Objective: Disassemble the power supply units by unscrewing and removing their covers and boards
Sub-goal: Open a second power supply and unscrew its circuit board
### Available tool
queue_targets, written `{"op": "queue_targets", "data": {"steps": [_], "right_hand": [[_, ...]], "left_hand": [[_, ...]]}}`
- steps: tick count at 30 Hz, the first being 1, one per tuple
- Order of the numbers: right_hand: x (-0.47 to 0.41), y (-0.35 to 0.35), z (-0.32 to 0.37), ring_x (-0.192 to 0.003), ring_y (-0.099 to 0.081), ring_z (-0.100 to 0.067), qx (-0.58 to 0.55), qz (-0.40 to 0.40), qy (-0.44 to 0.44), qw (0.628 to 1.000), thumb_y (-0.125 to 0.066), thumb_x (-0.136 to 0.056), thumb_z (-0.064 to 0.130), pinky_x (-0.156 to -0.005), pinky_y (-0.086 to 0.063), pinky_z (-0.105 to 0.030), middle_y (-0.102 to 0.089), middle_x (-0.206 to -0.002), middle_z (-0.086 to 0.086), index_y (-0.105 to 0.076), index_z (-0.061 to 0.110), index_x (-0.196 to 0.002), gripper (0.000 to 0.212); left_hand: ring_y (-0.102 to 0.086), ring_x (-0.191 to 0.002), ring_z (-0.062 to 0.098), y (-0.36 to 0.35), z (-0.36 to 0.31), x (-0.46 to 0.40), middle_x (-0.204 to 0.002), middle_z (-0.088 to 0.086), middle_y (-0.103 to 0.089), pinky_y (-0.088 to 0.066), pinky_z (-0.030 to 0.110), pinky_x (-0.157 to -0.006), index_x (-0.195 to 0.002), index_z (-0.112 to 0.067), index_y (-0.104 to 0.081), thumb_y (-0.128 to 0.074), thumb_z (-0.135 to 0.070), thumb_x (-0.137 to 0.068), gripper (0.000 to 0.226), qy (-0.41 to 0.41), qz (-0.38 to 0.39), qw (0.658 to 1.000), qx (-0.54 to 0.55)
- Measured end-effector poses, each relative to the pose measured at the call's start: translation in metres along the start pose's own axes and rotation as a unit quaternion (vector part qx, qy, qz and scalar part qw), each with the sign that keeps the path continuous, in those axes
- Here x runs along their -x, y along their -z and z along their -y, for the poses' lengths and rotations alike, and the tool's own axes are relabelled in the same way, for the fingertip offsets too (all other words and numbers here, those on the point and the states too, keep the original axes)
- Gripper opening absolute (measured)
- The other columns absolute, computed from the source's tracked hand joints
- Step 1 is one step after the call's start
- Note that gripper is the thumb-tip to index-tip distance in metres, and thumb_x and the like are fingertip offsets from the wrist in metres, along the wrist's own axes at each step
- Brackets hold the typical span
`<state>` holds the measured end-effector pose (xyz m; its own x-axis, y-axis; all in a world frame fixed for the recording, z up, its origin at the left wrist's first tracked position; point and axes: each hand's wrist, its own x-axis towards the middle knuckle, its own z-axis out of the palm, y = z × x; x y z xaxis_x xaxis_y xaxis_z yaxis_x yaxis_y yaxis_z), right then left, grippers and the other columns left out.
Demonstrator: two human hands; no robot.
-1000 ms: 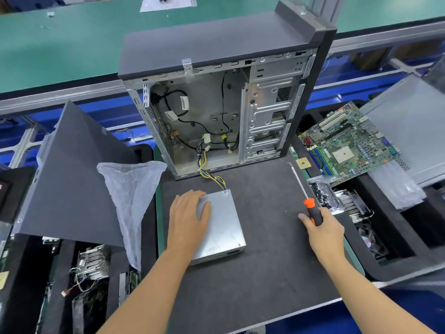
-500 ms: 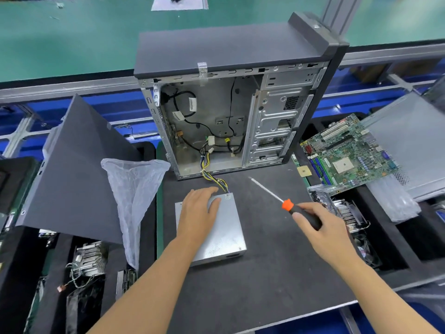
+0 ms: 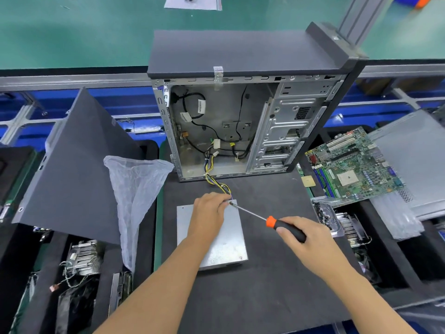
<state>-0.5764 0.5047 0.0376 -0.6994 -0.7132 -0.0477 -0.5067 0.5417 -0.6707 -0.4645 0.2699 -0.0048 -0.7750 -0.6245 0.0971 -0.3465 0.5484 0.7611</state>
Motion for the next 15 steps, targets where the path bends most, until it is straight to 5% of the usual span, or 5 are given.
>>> {"op": "queue_targets", "data": {"steps": [15], "right_hand": [[0.004, 0.005, 0.020, -0.076, -0.062, -0.006, 0.010, -0.020, -0.023, 0.999, -0.068, -0.090, 0.030, -0.062, -0.043, -0.014, -0.068, -0.076, 0.017, -0.074, 0.034, -0.098, 0.011]], "left_hand": [[-0.061, -0.089, 0.022, -0.008, 0.006, -0.004, -0.092, -0.003, -0.072, -0.027, 0.029, -0.079, -0.097, -0.018, -0.080, -0.071, -0.015, -0.092, 0.011, -0.013, -0.042, 0.999, -0.019]]}}
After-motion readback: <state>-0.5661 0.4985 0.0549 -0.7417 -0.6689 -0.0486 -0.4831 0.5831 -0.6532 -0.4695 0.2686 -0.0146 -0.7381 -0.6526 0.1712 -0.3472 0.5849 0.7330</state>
